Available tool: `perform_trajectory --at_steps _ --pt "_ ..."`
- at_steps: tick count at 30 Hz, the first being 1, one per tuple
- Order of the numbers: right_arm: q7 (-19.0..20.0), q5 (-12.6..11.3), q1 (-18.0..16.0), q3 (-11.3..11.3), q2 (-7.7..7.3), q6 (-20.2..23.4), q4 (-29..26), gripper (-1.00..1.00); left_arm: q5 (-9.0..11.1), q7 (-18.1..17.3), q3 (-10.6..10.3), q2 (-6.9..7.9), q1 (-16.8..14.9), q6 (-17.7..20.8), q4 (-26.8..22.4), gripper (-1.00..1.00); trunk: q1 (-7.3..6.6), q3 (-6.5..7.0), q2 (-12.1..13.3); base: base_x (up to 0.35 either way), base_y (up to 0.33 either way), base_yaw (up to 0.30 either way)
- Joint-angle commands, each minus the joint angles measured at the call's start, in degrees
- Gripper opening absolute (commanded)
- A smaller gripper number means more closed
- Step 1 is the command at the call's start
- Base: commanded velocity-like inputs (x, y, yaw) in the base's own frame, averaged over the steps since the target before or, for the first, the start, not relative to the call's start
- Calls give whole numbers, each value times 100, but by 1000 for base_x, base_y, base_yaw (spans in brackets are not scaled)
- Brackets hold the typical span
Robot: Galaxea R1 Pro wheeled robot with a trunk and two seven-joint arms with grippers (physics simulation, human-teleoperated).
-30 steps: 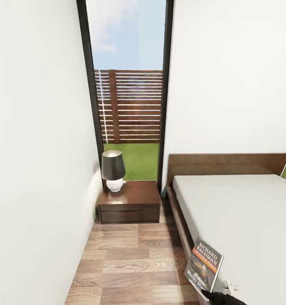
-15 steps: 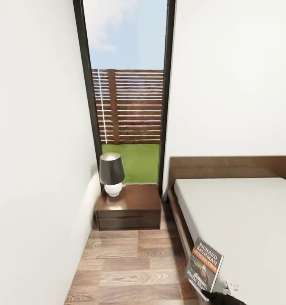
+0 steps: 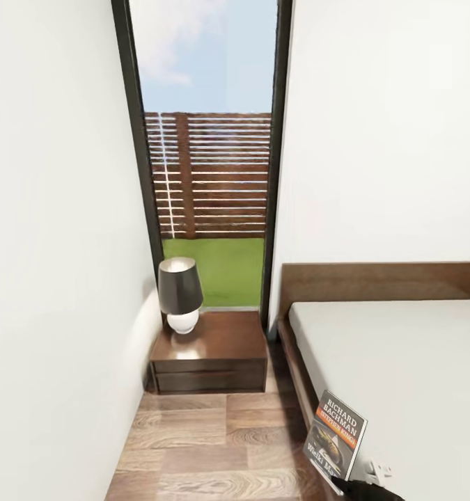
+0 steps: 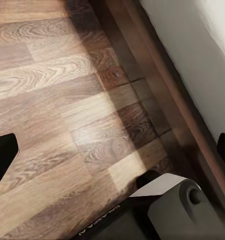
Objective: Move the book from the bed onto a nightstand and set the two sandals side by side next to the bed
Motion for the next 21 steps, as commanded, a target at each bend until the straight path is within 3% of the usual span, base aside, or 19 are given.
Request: perform_trajectory --at_steps 1,21 --pt "6 -73 -4 34 -6 38 -7 -100 -61 -16 47 -1 -5 -31 1 100 4 -9 -6 327 0 0" --pt "0 -73 -4 34 -6 37 -5 -100 -61 -16 47 -1 -5 -31 1 100 4 -9 -6 327 0 0"
